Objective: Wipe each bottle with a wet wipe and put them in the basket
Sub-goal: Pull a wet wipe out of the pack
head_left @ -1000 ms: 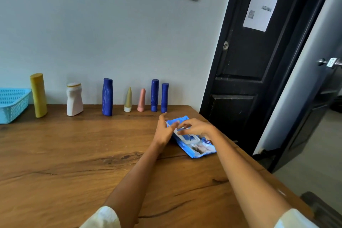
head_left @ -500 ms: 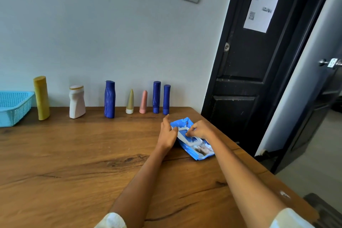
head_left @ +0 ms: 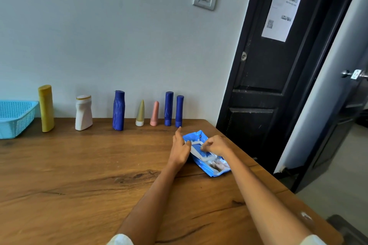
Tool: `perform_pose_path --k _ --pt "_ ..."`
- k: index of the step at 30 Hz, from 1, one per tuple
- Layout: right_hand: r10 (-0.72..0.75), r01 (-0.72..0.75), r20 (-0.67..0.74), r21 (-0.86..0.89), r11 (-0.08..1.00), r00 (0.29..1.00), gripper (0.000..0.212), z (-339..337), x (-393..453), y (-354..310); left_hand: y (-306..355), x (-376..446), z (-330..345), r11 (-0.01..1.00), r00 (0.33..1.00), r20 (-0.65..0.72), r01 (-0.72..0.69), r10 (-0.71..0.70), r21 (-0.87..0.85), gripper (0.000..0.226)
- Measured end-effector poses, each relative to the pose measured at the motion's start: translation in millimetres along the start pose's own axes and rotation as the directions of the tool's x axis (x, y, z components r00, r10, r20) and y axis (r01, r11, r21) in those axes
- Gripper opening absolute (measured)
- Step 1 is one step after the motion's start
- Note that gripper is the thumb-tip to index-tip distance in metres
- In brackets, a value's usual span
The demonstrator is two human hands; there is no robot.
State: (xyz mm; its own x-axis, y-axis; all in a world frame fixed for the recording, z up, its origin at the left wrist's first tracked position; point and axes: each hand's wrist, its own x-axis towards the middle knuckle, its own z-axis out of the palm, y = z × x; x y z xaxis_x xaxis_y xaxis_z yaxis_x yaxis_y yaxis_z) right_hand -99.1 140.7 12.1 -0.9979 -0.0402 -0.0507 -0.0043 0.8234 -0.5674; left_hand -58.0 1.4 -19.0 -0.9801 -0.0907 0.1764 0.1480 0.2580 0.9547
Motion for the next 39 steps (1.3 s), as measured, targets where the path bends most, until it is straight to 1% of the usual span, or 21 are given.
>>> perform_pose_path --k 2,4,5,6,8,10,12,14,16,17,18,21,25,26,27,28,30,32,34,37,39 --pt "0.031 -0.03 -0.05 0.024 0.999 0.998 0.016 2 -2 -3 1 -1 0 1.0 1.0 -0.003 0.0 0.0 0.0 0.063" --pt "0.076 -0.065 -0.105 0.104 0.992 0.992 0.018 -1 0 -7 1 0 0 1.0 1.0 -0.008 0.005 -0.005 -0.005 0.063" --pt "0.091 -0.067 -0.12 0.195 0.979 0.989 0.019 -5 1 -12 1 0 0 1.0 1.0 -0.01 0.01 -0.01 -0.011 0.063" --pt "0.105 -0.068 -0.098 0.325 0.943 0.99 0.019 -8 1 -14 2 0 0 1.0 1.0 -0.011 0.013 -0.013 -0.017 0.063" --pt "0.15 -0.065 -0.119 0.527 0.847 0.981 0.022 -9 4 -14 2 0 0 1.0 1.0 -0.009 0.013 -0.013 -0.019 0.065" --pt "0.249 -0.099 -0.229 0.519 0.849 0.941 0.024 -1 6 -5 2 0 0 1.0 1.0 -0.003 0.008 -0.008 -0.01 0.065" --pt "0.224 -0.058 -0.289 0.488 0.871 0.931 0.027 6 7 6 2 0 1 1.0 1.0 0.001 0.005 -0.005 -0.006 0.066" --pt "0.18 -0.056 -0.192 0.518 0.854 0.965 0.03 6 6 11 2 1 2 1.0 1.0 -0.001 0.007 -0.007 -0.008 0.067" --pt "0.137 -0.106 -0.024 0.502 0.858 0.99 0.031 1 4 12 1 2 1 1.0 1.0 -0.006 0.009 -0.009 -0.011 0.067" --pt "0.118 -0.116 0.025 0.475 0.872 0.993 0.031 -2 4 13 1 2 2 1.0 1.0 -0.008 0.01 -0.01 -0.011 0.067" --pt "0.109 -0.111 0.03 0.454 0.884 0.994 0.03 -3 5 16 1 3 2 1.0 1.0 -0.009 0.013 -0.013 -0.012 0.067" --pt "0.096 -0.066 -0.056 0.403 0.913 0.994 0.028 -1 5 19 1 3 2 1.0 1.0 -0.008 0.011 -0.011 -0.021 0.067" --pt "0.057 0.036 -0.183 0.468 0.883 0.982 0.029 9 10 19 0 4 3 1.0 1.0 -0.004 -0.006 0.006 -0.007 0.066" --pt "0.079 0.048 -0.224 0.512 0.858 0.971 0.031 10 12 18 0 4 3 1.0 1.0 -0.001 -0.011 0.011 -0.004 0.066" --pt "0.126 0.051 -0.253 0.592 0.804 0.959 0.032 10 14 18 0 4 3 1.0 1.0 -0.001 -0.016 0.016 -0.004 0.066" --pt "0.181 0.052 -0.261 0.689 0.723 0.948 0.029 9 17 18 0 5 3 1.0 1.0 -0.004 -0.021 0.021 -0.006 0.066" --pt "0.27 0.053 -0.251 0.816 0.576 0.93 0.024 7 21 21 0 5 3 1.0 1.0 -0.016 -0.024 0.023 -0.008 0.066" --pt "0.306 0.046 -0.225 0.865 0.499 0.925 0.02 4 24 25 4 6 6 1.0 0.999 -0.043 -0.023 0.024 0.004 0.065" --pt "0.321 0.024 -0.186 0.893 0.449 0.928 0.021 5 26 27 10 4 13 1.0 0.996 -0.082 -0.031 0.031 0.004 0.068" --pt "0.288 0.006 -0.121 0.929 0.37 0.95 0.021 5 25 28 13 1 24 0.993 0.985 -0.166 -0.057 0.039 -0.104 0.069" --pt "0.237 0.025 -0.11 0.942 0.334 0.965 0.024 3 25 29 9 -2 30 0.993 0.987 -0.152 -0.073 0.058 -0.098 0.063"
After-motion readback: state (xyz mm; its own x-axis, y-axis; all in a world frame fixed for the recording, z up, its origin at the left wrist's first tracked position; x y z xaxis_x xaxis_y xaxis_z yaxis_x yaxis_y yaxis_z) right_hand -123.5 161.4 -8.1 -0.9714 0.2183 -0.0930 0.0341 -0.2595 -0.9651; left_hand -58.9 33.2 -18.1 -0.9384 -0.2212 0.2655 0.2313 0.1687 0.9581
